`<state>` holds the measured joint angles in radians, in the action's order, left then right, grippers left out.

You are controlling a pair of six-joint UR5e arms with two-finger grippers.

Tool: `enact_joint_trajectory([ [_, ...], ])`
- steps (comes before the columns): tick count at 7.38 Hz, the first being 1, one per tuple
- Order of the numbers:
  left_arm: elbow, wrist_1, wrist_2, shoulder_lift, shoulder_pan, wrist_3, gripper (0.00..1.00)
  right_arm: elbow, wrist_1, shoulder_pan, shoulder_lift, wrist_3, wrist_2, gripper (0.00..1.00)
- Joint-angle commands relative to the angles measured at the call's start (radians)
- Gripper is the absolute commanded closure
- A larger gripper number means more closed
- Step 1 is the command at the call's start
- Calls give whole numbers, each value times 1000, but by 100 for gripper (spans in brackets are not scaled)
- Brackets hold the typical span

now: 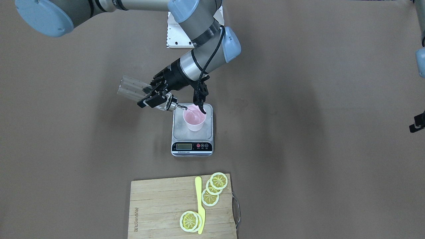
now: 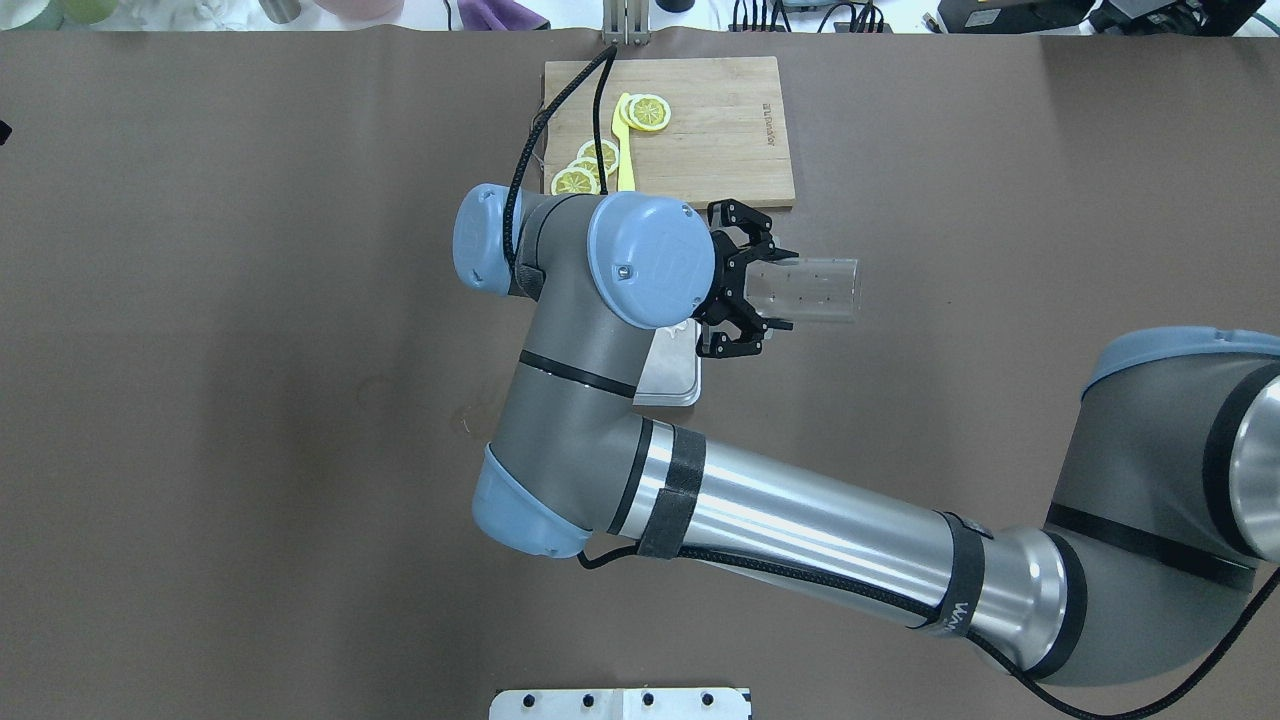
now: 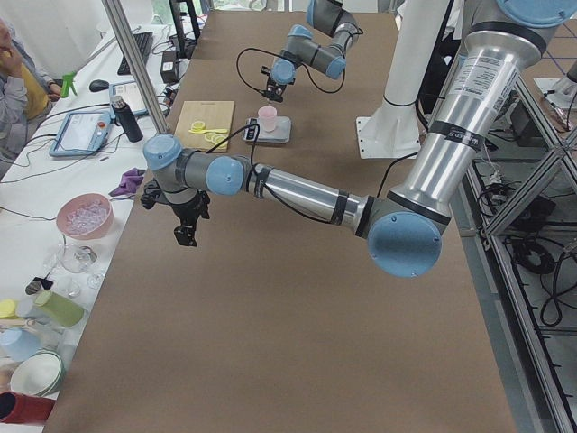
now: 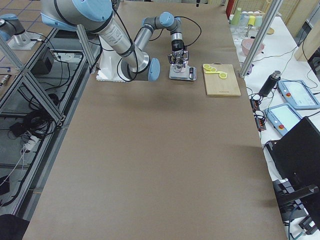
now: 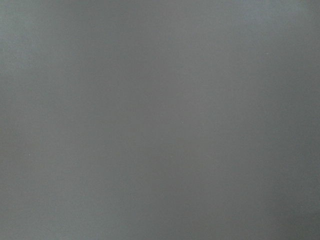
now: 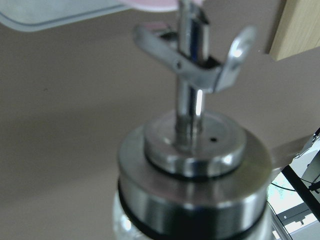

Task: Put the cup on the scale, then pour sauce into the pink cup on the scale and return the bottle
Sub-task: 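Tilt the bottle with the right gripper to pour into the pink cup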

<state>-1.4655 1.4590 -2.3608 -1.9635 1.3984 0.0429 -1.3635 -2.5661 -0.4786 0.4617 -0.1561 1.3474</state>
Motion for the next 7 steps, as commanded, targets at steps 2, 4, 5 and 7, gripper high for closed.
enact_joint_trajectory([
  [2, -3, 0, 0, 0, -1, 2, 2, 0, -3, 2, 0, -7, -14, 100],
  [4, -3, 0, 0, 0, -1, 0, 2, -37, 13, 0, 1, 12, -7, 100],
  [5, -3, 0, 0, -2, -1, 2, 2, -83, 47, 0, 38, 35, -7, 100],
  [7, -21, -3, 0, -2, -1, 9, 2, -195, 115, -3, 135, 55, 15, 100],
])
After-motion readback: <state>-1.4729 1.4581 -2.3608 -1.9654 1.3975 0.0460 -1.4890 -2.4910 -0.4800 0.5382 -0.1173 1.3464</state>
